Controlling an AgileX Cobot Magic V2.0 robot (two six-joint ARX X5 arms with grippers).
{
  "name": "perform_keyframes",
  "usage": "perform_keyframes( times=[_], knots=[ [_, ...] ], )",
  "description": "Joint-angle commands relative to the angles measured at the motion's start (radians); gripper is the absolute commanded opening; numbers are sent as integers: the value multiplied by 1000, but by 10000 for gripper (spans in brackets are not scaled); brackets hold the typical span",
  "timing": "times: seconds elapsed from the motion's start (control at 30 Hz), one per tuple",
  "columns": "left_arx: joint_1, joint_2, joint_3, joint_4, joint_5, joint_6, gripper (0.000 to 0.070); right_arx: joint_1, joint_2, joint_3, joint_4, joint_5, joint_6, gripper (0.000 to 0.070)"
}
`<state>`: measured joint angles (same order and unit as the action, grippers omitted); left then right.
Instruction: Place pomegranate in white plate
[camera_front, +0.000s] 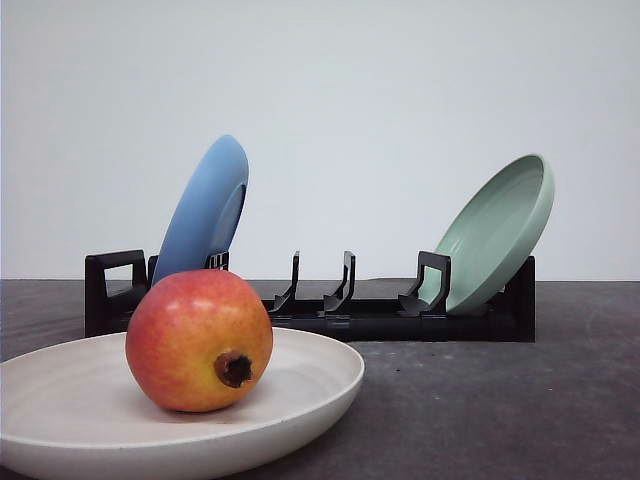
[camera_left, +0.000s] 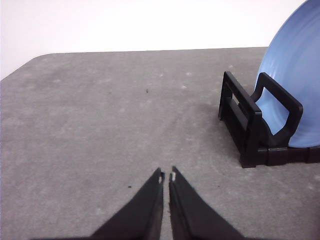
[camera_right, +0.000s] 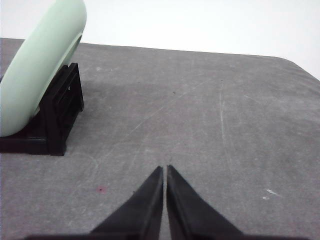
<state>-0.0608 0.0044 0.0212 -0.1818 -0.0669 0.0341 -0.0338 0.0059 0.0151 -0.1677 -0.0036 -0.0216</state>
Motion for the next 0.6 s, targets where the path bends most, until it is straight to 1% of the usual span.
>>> perform_keyframes(
  times=[0.0,0.57],
  knots=[
    [2,-1,-9,-5,4,7,0,-1,-2,-4,10,3,11,4],
    [2,-1,-10,-5,4,7,0,-1,-2,-4,10,3,11,4]
  ],
)
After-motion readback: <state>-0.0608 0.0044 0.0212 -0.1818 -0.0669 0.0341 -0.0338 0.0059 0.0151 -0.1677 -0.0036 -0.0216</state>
